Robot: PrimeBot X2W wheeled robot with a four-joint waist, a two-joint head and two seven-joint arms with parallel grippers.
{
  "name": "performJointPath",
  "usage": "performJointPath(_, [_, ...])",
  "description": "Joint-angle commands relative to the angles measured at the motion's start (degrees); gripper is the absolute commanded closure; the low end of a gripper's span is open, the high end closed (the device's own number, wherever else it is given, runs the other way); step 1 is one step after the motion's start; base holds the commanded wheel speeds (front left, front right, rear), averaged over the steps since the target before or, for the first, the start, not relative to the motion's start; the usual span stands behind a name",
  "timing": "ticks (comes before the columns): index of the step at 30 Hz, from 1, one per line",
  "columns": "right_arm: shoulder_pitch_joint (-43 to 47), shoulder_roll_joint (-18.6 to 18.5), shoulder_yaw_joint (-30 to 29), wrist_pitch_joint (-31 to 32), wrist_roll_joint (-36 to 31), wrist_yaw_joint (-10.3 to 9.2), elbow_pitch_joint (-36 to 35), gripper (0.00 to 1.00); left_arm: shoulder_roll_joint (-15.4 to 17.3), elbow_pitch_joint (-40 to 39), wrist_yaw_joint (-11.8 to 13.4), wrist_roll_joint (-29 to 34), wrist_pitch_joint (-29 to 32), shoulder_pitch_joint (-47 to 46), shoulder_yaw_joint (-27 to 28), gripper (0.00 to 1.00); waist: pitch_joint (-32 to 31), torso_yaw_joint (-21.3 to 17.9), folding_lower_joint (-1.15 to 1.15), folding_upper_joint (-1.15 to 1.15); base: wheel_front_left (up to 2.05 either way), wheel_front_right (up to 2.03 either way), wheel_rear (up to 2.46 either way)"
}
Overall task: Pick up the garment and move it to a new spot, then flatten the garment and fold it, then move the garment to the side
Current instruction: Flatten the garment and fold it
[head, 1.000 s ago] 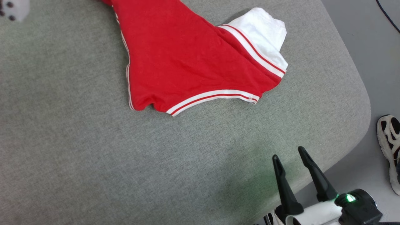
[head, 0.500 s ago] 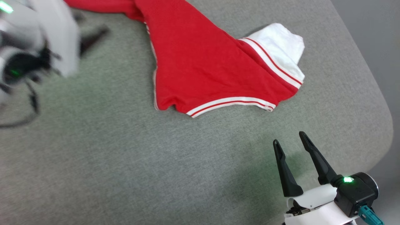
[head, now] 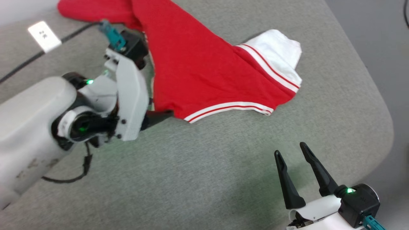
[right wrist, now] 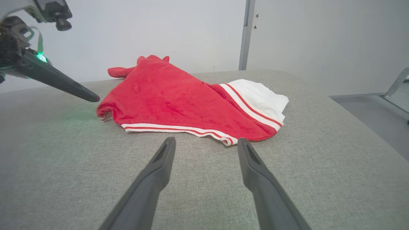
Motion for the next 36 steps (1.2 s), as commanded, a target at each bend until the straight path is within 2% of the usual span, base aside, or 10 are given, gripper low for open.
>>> performJointPath(1, [0.9, 0.1, 0.4, -0.4, 0.7, -0.10, -0.2, 0.00, 1.3, 0.6, 0.5, 1.4, -0.7, 0.7, -0.3, 0.00, 1.9, -2.9, 0.00, 0.00, 0.00, 0.00, 0.00])
performJointPath(6, [1.8, 0.1, 0.0, -0.5, 1.2, -0.10, -0.7, 0.00, 3.8, 2.4, 1.0, 2.4, -2.0, 1.1, 0.3, 0.00, 2.0, -4.2, 0.00, 0.00, 0.00, 0.00, 0.00])
performJointPath(13, [1.2, 0.1, 0.8, -0.5, 1.5, -0.10, -1.9, 0.00, 2.1, 2.3, 1.1, -2.2, -2.1, 2.4, 1.9, 0.00, 2.6, -4.0, 0.00, 0.00, 0.00, 0.00, 0.00])
performJointPath(14, [1.0, 0.1, 0.8, -0.5, 1.4, -0.10, -2.0, 0.00, 2.0, 2.2, 1.2, -1.5, -2.3, 2.0, 1.8, 0.23, 2.7, -3.8, 0.00, 0.00, 0.00, 0.00, 0.00])
performJointPath(16, [0.7, 0.1, 0.5, -0.5, 1.3, -0.10, -2.1, 0.00, 1.8, 2.7, 1.3, -0.8, -2.9, 1.9, 1.6, 0.93, 2.7, -3.4, 0.00, 0.00, 0.00, 0.00, 0.00])
performJointPath(17, [0.6, 0.1, 0.2, -0.5, 1.2, -0.10, -2.2, 0.00, 1.7, 3.0, 1.3, -0.9, -3.4, 2.1, 1.9, 1.00, 2.6, -3.1, 0.00, 0.00, 0.00, 0.00, 0.00])
performJointPath(22, [1.0, 0.1, -2.0, -0.5, 1.5, -0.10, -1.9, 0.00, 3.6, 4.3, -2.3, -2.3, -3.3, 1.7, 3.1, 1.00, 1.1, 0.5, 0.00, 0.00, 0.00, 0.00, 0.00])
performJointPath(28, [-0.6, 0.1, -2.5, -0.5, 0.8, -0.10, 0.0, 0.00, 10.7, 6.7, -6.2, -1.7, -0.8, -1.2, 4.8, 1.00, -1.4, 5.0, 0.00, 0.00, 0.00, 0.00, 0.00])
performJointPath(32, [-1.9, 0.1, -2.1, -0.5, 0.2, -0.10, 1.0, 0.00, 16.3, 7.8, -8.6, 10.7, 0.1, -5.8, 1.9, 1.00, -2.2, 6.2, 0.00, 0.00, 0.00, 0.00, 0.00])
performJointPath(36, [-2.7, 0.1, -2.2, -0.4, 0.0, -0.10, 1.9, 0.00, 13.9, 7.0, -9.6, 18.2, -3.1, -8.3, 0.5, 1.00, -2.5, 6.7, 0.00, 0.00, 0.00, 0.00, 0.00])
